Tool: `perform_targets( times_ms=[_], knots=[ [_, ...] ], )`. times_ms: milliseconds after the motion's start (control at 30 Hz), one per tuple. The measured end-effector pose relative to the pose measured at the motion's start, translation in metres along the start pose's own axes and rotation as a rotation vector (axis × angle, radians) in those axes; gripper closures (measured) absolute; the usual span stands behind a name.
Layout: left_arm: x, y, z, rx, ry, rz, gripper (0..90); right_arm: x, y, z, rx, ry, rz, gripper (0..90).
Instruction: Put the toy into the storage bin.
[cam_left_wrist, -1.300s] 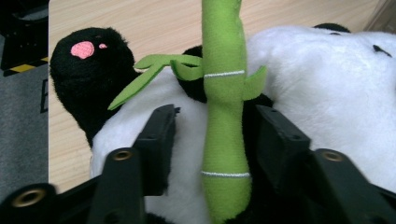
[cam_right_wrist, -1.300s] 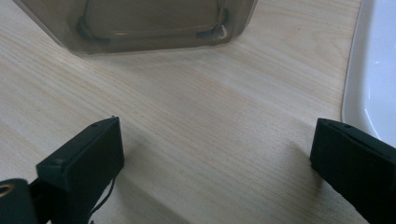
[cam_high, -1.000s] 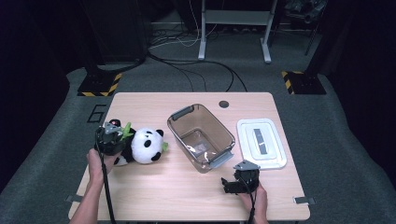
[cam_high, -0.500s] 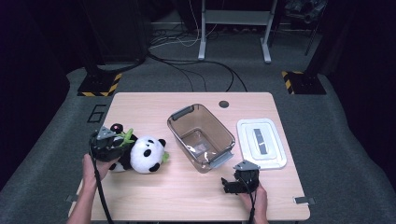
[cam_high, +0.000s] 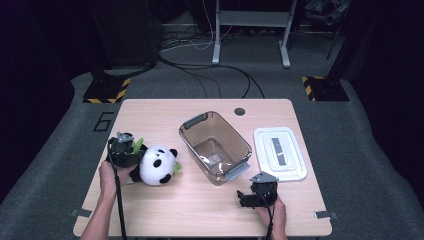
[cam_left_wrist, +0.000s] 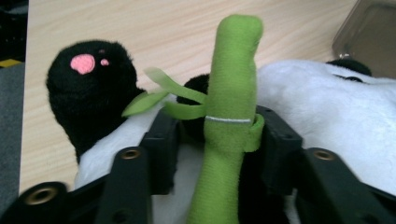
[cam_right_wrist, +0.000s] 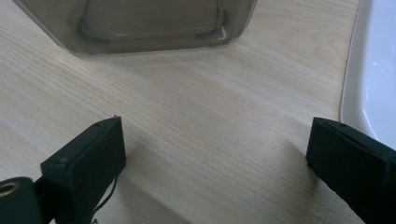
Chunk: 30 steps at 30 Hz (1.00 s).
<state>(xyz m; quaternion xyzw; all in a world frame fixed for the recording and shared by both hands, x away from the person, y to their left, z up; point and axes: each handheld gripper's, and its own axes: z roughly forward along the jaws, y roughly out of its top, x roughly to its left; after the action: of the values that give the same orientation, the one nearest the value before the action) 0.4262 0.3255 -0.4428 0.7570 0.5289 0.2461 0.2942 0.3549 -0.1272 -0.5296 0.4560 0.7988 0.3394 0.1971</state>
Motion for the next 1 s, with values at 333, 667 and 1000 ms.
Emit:
perform_targets(
  times_ms=[333,667,1000],
  knots=[
    [0.000,-0.004,-0.013,-0.051,-0.022,0.035,74.7,0.000,0.000,0.000,-0.006,0.003,0.007,4.7],
    [0.010,-0.003,-0.033,-0.105,-0.089,0.031,75.0,0.000,0.000,0.000,-0.008,-0.004,0.010,4.6],
    [0.013,0.004,-0.050,-0.149,-0.142,0.041,75.0,0.000,0.000,0.000,-0.007,-0.008,0.012,4.5]
  ],
)
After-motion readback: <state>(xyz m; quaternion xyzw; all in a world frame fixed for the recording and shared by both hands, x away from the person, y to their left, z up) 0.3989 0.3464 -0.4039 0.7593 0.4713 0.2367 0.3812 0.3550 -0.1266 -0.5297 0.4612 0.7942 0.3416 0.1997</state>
